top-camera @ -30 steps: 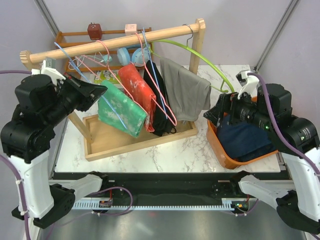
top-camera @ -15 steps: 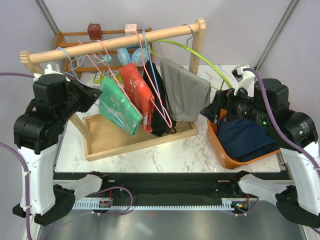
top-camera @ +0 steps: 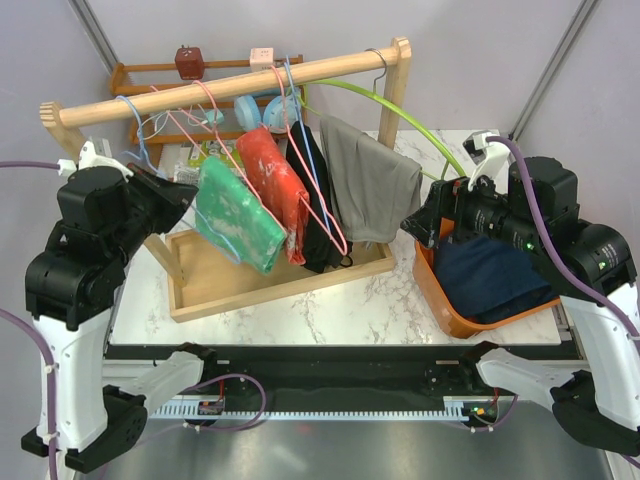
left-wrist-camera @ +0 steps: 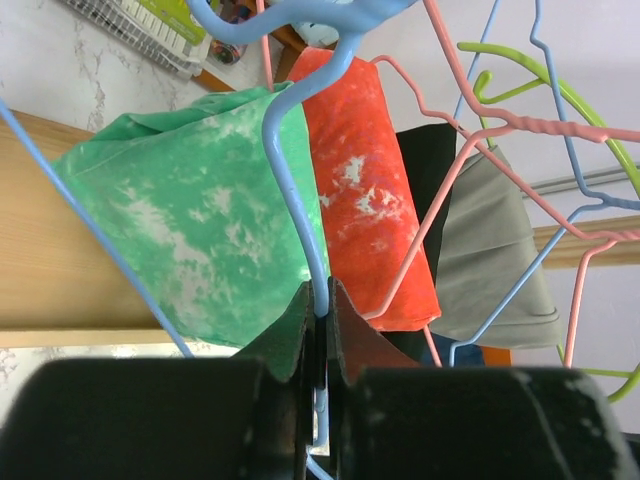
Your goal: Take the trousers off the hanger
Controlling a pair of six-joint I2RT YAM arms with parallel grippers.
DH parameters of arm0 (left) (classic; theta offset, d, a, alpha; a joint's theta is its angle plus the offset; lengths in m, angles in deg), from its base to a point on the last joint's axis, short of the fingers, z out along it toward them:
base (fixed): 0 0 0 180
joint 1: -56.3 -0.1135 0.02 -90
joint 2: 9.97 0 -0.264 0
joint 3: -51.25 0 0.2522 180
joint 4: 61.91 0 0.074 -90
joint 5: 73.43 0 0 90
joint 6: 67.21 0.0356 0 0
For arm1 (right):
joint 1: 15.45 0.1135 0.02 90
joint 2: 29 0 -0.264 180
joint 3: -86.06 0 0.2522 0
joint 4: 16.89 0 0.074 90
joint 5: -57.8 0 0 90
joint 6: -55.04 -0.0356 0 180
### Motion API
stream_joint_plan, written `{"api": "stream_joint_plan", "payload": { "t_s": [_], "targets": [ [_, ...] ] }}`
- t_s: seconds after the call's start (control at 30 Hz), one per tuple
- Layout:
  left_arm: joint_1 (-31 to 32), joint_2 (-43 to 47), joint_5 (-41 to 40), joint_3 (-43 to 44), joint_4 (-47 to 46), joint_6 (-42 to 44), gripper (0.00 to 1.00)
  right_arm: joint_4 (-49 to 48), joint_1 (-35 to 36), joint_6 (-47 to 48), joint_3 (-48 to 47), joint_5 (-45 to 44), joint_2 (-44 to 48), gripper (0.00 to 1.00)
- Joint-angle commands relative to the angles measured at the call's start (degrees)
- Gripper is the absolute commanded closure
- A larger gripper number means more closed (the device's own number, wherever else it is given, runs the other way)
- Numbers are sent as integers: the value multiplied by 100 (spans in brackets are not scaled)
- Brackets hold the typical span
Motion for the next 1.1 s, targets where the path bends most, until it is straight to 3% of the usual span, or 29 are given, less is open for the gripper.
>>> {"api": "stream_joint_plan", "payload": {
  "t_s": [0.0,0.13,0.4,0.5,0.73,0.83,1.07],
  "targets": [
    [-12,325,-114,-210,733,200,85,-93,25,56,-87,110,-17,2],
    [-3,476,-62,-149,760,297,68,-93,25,29,-95,136,-26,2],
    [-3,809,501,238,593,499,53,13,17,-15,-130,127,-35,2],
    [-3,898,588,650,575,412,51,48,17,-94,-78,127,9,2],
    [5,574,2177,809,-812,280,52,57,17,-384,115,84,175,2],
    [5,380,2338,862,-1050,332,55,39,25,-568,159,66,246,2],
    [5,-314,2242,801,-1429,665,51,66,17,-902,142,-4,386,2]
  ]
}}
